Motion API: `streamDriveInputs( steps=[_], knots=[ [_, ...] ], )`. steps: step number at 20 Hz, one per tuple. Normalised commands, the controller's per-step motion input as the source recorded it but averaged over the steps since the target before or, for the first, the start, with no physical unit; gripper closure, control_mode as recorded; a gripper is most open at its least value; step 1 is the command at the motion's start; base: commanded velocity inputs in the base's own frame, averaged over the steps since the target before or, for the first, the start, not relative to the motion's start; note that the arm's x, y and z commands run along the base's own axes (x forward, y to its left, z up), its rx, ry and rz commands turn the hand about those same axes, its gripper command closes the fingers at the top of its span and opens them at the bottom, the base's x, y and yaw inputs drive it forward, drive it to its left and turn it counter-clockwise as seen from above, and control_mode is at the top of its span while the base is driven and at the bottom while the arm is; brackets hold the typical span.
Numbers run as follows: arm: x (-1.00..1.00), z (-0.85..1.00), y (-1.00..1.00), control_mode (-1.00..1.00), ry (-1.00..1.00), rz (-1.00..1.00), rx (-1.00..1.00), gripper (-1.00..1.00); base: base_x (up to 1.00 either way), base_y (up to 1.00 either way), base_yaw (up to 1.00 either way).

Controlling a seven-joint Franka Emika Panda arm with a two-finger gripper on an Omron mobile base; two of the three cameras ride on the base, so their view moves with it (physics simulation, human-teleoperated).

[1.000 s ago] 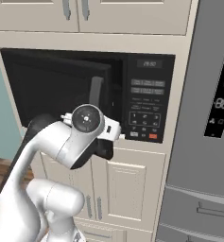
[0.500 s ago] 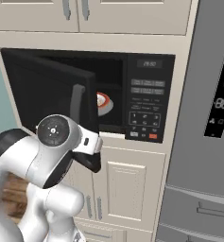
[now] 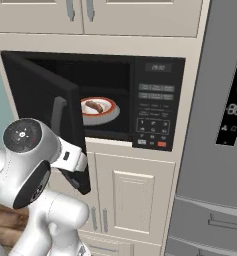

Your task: Retrieve the reheated potato from the microwave, then place the potato, cheese, and condiment on the cutting board.

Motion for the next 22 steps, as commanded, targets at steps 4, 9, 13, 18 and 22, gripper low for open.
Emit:
streamDriveInputs(
  steps=[4, 9, 13, 18, 22],
  knots=[
    [-0.36, 0.04, 0.49, -1.0, 0.03, -0.01, 0.0, -1.0, 0.0, 0.0, 0.0],
    [-0.07, -0.02, 0.15, -1.0, 0.01, -0.06, 0.01, -1.0, 0.0, 0.0, 0.0],
    [-0.48, 0.1, -0.26, -1.0, 0.0, -0.09, 0.16, -1.0, 0.0, 0.0, 0.0],
    [-0.53, 0.19, -0.42, -1.0, 0.0, -0.06, 0.17, -1.0, 0.0, 0.0, 0.0],
    [-0.02, 0.21, -0.46, -1.0, 0.13, -0.06, 0.15, -1.0, 0.0, 0.0, 0.0]
  ],
)
